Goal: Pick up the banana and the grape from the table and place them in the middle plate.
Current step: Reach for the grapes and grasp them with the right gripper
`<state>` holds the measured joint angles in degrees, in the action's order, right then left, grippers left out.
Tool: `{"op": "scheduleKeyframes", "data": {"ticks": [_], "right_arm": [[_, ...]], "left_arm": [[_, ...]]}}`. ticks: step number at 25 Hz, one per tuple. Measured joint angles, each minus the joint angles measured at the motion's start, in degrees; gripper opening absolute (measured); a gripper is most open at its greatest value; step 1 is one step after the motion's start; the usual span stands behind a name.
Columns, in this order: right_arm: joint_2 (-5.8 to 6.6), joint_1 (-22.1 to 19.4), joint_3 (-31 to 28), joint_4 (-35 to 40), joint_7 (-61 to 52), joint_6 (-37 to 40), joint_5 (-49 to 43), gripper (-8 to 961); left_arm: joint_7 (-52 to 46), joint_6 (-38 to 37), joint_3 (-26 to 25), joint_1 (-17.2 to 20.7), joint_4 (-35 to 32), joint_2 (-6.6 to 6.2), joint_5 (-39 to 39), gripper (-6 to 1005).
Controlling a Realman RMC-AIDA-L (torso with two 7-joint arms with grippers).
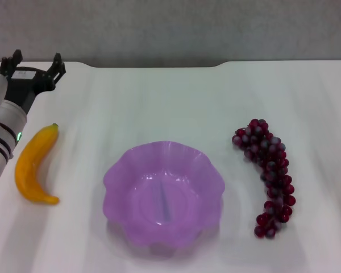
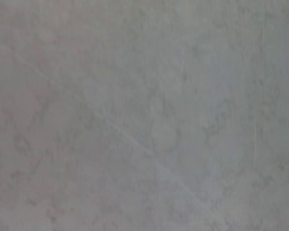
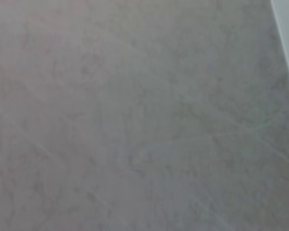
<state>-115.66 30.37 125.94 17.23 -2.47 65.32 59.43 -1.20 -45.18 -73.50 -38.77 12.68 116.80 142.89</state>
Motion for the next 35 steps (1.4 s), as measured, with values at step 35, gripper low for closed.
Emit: {"op": "scheduleKeyframes", "data": {"ticks": [35], "right_arm": [[0.44, 7.0, 0.3, -0.4, 3.1, -20.6, 1.1, 889]], "left_arm": [[0.7, 6.2, 0.0, -3.7, -3.5, -0.17, 0.0, 897]]}}
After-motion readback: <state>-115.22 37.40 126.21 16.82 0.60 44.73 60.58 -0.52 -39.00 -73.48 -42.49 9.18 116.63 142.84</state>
